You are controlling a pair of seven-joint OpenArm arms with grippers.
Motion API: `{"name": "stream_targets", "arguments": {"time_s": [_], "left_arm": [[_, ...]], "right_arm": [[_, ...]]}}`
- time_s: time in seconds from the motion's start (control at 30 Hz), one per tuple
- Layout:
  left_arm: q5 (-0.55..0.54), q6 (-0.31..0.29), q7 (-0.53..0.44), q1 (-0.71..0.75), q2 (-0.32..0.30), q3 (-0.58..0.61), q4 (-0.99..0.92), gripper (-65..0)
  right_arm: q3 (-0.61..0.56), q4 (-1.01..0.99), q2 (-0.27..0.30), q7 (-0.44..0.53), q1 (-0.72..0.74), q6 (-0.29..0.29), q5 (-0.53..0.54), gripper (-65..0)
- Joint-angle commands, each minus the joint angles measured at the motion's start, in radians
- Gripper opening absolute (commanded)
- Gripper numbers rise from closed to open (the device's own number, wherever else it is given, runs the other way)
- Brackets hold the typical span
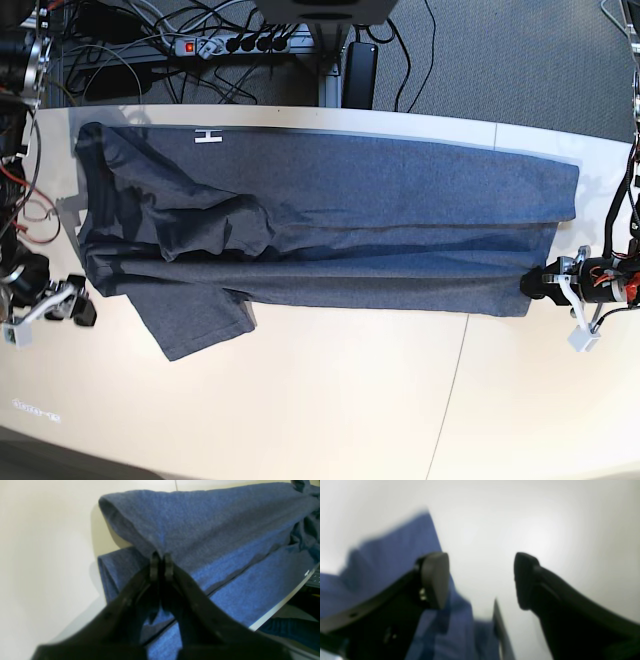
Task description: Fold the T-shirt properly
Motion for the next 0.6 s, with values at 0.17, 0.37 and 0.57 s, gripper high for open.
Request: {"name": "stream_targets", "arguments": {"time_s": [0.17, 0.37, 0.57], "left_arm": [[-0.015, -0.020, -0.014, -0.030, -0.019, -0.007, 0.013, -65.0], [-0.016, -0.020, -0.014, -0.030, -0.016, -0.007, 0.013, -65.0], [-0.016, -0.020, -0.014, -0.030, -0.016, -0.007, 0.013, -65.0]], "right_arm": [[-0.015, -0.082, -0.019, -0.018, 0.164, 0.071, -0.023, -24.5], [-0.036, -0.363, -0.135, -0.016, 0.296, 0.070, -0.103, -24.5], [-0.035, -0.503, -0.213, 0.012, 0.324, 0.063, -0.150, -24.6]]}}
